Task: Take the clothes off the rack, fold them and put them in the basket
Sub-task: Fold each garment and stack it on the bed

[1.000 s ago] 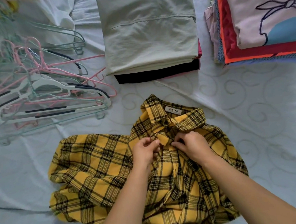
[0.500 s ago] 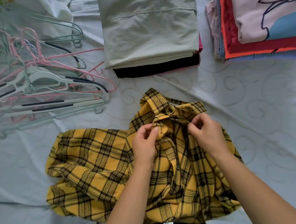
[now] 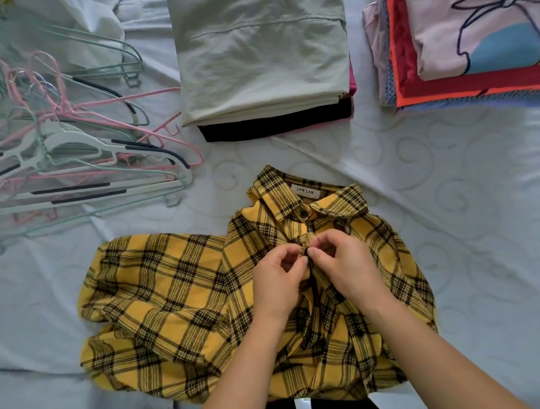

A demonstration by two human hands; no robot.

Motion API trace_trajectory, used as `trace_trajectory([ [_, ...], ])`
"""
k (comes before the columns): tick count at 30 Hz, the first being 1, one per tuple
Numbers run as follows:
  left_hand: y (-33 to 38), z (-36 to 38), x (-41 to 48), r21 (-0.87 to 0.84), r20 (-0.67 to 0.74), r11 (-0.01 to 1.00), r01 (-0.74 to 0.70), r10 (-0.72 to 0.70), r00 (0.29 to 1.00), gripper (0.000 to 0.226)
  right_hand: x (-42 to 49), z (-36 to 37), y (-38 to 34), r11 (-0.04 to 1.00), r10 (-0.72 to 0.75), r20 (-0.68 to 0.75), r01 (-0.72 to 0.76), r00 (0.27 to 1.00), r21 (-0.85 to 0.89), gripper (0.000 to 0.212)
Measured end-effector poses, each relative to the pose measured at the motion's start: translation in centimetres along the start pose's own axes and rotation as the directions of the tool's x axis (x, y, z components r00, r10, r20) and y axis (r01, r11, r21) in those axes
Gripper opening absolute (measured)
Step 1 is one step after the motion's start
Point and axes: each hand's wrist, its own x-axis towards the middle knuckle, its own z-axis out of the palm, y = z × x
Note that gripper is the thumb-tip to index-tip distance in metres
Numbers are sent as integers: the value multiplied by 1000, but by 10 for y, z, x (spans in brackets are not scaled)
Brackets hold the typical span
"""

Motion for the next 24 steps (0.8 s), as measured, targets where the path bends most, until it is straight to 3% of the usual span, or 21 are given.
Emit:
trace_trajectory([
  [7,2,-12,2,-338,246,916,217,-136,960,13,2,-1,0,999,33,-7,-33,999,36,6],
  [15,7,-12,12,-285,239,918,276,-211,948,6,0,-3,0,987,76,106,-90,991,136,16],
  [19,4,-17,17,-353,329,829,434,-324,887,2,-3,2,-1,997,6,118,-15,993,82,20],
  [24,5,-18,20,-314,404,832,457,-319,857,6,-5,10,5,988,-73,54,79,996,-136,9],
])
